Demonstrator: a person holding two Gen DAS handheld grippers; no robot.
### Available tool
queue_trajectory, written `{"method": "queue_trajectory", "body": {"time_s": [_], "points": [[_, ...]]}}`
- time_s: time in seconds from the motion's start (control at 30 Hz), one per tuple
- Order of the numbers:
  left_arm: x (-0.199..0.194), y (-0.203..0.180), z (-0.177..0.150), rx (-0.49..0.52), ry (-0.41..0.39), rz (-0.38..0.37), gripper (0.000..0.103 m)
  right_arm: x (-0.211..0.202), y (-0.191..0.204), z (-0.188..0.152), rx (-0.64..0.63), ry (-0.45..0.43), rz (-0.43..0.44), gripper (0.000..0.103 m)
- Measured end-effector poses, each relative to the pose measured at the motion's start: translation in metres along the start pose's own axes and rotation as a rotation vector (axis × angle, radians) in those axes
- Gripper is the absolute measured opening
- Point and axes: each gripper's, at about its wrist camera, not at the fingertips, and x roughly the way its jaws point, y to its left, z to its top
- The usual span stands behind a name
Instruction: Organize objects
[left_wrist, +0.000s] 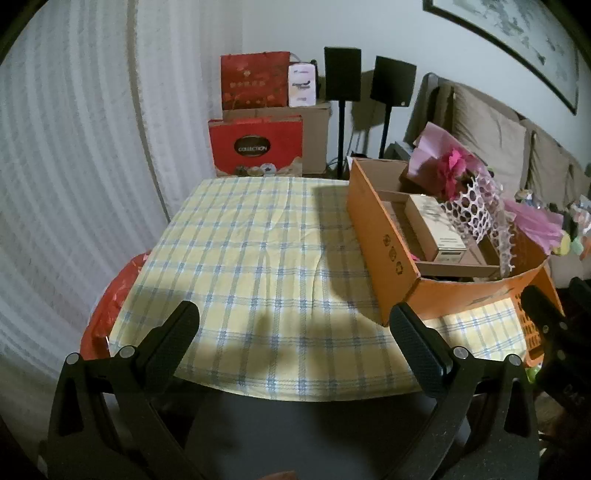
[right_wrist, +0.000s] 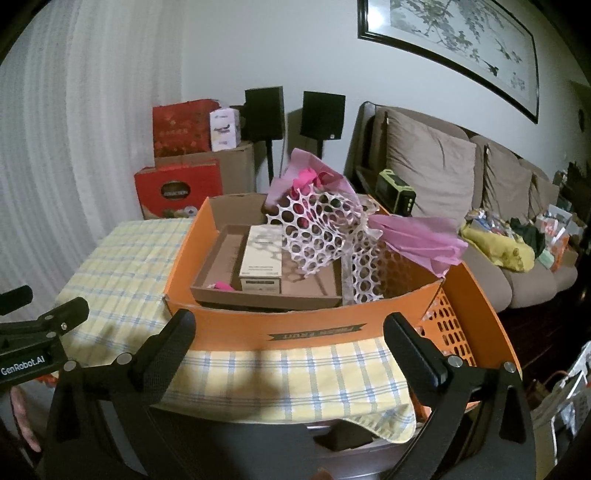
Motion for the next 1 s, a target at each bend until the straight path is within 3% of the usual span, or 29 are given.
{"method": "queue_trajectory", "body": {"time_s": [1.0], "points": [[-0.0024,0.0099,-0.0010,-0.020,-0.003,0.018,0.103,0.0062,0.0064,0.0023,-0.003,0.019,0.014,0.102]]}}
